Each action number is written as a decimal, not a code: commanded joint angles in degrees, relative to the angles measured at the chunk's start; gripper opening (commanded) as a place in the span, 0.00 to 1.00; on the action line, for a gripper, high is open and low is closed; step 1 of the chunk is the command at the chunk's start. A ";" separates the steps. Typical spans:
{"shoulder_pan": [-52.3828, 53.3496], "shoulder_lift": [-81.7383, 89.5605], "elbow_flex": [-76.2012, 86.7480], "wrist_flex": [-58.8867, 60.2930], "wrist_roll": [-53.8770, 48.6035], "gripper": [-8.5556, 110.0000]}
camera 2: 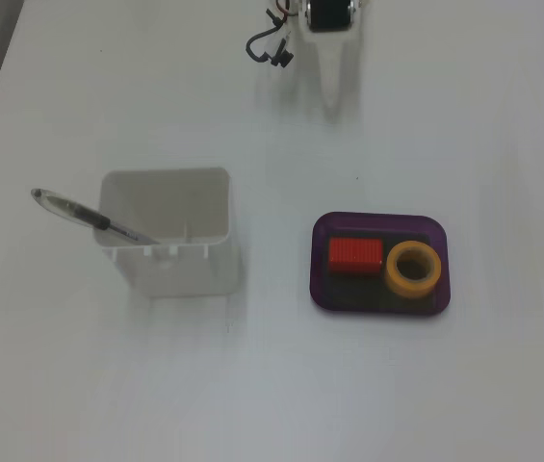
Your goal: Remove the cube from the box.
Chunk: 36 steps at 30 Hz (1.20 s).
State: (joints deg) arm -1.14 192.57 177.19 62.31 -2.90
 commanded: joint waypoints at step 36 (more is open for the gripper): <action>-6.42 -37.09 -37.71 -11.69 -0.70 0.07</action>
State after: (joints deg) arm -4.66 167.96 149.85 51.50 -3.08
